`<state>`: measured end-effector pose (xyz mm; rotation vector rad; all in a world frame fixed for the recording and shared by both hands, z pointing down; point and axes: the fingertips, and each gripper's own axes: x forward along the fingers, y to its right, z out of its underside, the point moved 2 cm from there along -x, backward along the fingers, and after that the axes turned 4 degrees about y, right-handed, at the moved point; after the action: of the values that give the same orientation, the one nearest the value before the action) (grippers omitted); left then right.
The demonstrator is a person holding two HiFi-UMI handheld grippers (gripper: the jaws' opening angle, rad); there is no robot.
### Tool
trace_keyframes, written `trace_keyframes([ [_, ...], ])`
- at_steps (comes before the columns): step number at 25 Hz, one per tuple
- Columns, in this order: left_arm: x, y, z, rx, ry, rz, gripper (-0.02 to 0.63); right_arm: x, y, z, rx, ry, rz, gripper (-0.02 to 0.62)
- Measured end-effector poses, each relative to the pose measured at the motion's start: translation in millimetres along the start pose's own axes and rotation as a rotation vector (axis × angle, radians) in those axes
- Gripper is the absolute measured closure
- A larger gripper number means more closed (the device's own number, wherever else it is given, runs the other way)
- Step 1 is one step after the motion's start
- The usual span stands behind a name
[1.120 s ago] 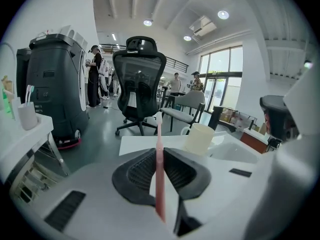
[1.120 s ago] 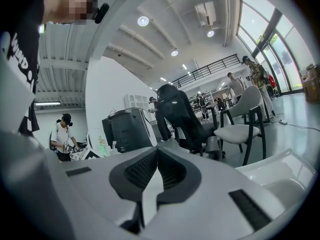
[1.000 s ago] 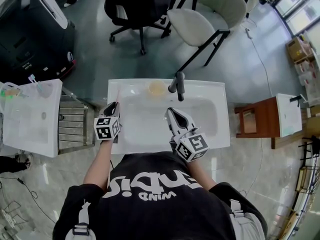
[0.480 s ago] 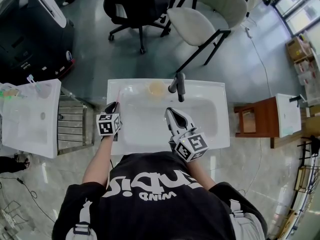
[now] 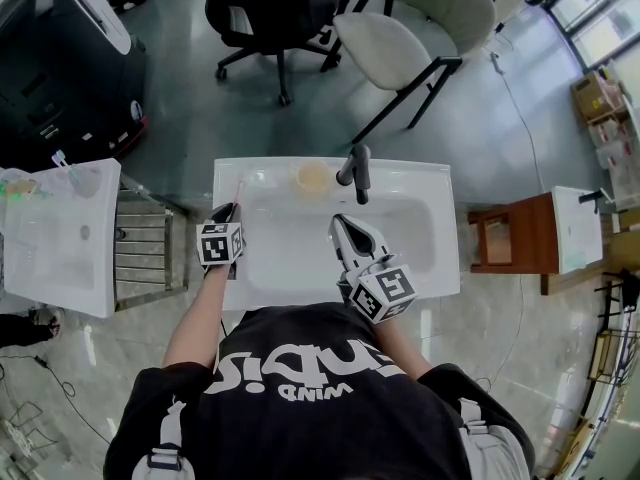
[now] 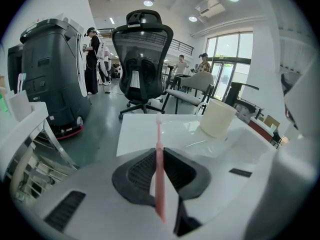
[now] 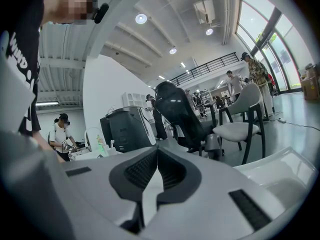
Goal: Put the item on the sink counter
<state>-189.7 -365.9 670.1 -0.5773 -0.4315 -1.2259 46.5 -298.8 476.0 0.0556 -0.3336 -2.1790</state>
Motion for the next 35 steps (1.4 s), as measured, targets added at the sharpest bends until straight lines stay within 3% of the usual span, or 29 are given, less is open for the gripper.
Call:
trace_keyframes([
  [22,16,3,7,0.077,-0.122,-0.043,0.541,2,6,4,0.009,-0.009,0.005,0.575],
  [35,18,3,8,0.091,-0.129,-0.049,0.535,5,7,3,0.014,-0.009,0.001,0.575],
])
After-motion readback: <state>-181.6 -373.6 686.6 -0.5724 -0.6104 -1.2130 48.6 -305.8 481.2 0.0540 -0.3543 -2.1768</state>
